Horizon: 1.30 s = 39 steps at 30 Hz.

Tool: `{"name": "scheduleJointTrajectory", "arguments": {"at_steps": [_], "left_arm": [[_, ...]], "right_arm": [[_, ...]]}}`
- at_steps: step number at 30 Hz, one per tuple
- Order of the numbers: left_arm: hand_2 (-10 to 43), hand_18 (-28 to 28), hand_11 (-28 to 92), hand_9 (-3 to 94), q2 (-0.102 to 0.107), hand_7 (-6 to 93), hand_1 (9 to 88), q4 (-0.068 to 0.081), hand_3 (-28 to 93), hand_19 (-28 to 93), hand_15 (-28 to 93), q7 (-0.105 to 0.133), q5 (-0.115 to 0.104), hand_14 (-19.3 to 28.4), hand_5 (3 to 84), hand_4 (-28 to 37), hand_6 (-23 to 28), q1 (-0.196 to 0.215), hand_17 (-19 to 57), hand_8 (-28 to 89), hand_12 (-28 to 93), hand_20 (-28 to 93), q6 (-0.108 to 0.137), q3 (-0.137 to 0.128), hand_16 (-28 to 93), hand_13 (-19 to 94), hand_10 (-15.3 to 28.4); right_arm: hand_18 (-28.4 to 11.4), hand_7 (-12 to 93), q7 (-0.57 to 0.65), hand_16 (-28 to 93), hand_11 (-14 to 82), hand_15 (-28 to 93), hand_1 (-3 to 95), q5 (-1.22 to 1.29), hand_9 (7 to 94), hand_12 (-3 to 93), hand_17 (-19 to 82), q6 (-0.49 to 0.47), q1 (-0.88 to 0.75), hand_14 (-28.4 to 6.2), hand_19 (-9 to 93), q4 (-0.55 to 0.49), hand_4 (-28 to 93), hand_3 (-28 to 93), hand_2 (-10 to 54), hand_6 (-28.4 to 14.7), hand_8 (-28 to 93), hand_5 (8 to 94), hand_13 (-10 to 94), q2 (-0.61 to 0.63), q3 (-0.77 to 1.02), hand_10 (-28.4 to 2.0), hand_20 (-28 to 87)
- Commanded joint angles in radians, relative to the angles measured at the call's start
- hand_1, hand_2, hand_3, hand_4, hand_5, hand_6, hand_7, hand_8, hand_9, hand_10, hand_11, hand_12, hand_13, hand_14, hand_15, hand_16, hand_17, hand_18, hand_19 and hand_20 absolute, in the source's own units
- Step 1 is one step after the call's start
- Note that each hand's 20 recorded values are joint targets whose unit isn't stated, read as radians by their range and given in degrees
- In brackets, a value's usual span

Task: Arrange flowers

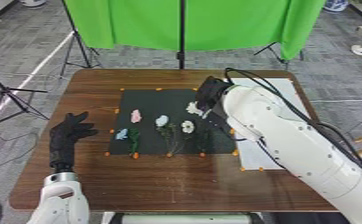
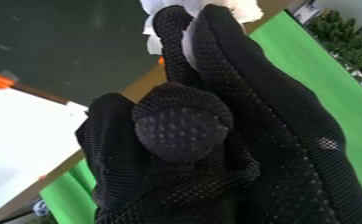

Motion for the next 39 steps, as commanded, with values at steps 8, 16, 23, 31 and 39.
{"name": "scheduleJointTrajectory", "arguments": {"at_steps": [8,16,23,31,39], "left_arm": [[17.9,25.9,24,65.0,-0.033,7.9,22.8,0.034,60,73,39,-0.009,0.003,21.4,60.7,-28.2,8.3,0.017,23.5,-4,14,8,-0.017,0.050,-3,63,17.9],[17.7,25.9,24,64.4,-0.036,7.7,22.7,0.035,60,73,39,-0.004,-0.001,21.4,60.1,-28.1,8.3,0.017,23.5,-4,14,8,-0.015,0.049,-3,63,17.9],[17.5,25.9,24,64.2,-0.038,7.7,22.8,0.035,60,73,39,-0.004,0.000,21.4,59.8,-28.1,8.3,0.019,23.5,-4,14,8,-0.015,0.048,-3,63,17.8],[17.4,26.0,24,64.2,-0.042,7.8,22.9,0.031,60,73,39,-0.007,0.002,21.4,59.8,-28.0,8.2,0.025,23.5,-4,14,8,-0.017,0.042,-3,63,17.8],[17.4,25.9,24,64.3,-0.041,7.8,22.9,0.031,60,73,39,-0.006,0.001,21.2,59.8,-28.0,8.2,0.025,23.5,-4,14,8,-0.014,0.041,-3,63,17.9]], "right_arm": [[-14.3,22,-0.017,38,7.8,61,64.2,-0.051,83.2,40.3,61,-0.017,-0.019,-2.7,93,0.019,-14,56,-9.5,-1.6,8,77.7,87,-0.007,-0.009,-11.4,55],[-15.5,20,-0.010,37,9.1,63,61.1,-0.053,75.6,34.9,58,-0.086,-0.015,-4.1,93,0.032,-13,55,-9.5,-0.2,6,71.4,84,-0.008,-0.001,-12.7,58],[-15.5,20,-0.017,36,12.7,63,60.3,-0.068,71.4,30.6,58,-0.084,-0.013,-3.8,93,0.037,-13,55,-9.5,0.6,5,69.9,84,-0.008,-0.003,-14.2,58],[-15.5,19,-0.004,37,16.5,63,58.4,-0.057,68.7,24.7,58,-0.108,-0.014,-4.0,93,0.038,-13,56,-9.5,0.9,5,69.0,83,-0.007,0.003,-15.2,59],[-15.6,17,0.014,36,15.8,63,53.6,-0.040,68.4,20.3,57,-0.136,-0.008,-4.0,93,0.043,-14,61,-9.5,2.1,1,66.4,83,-0.002,0.010,-16.3,58]]}}
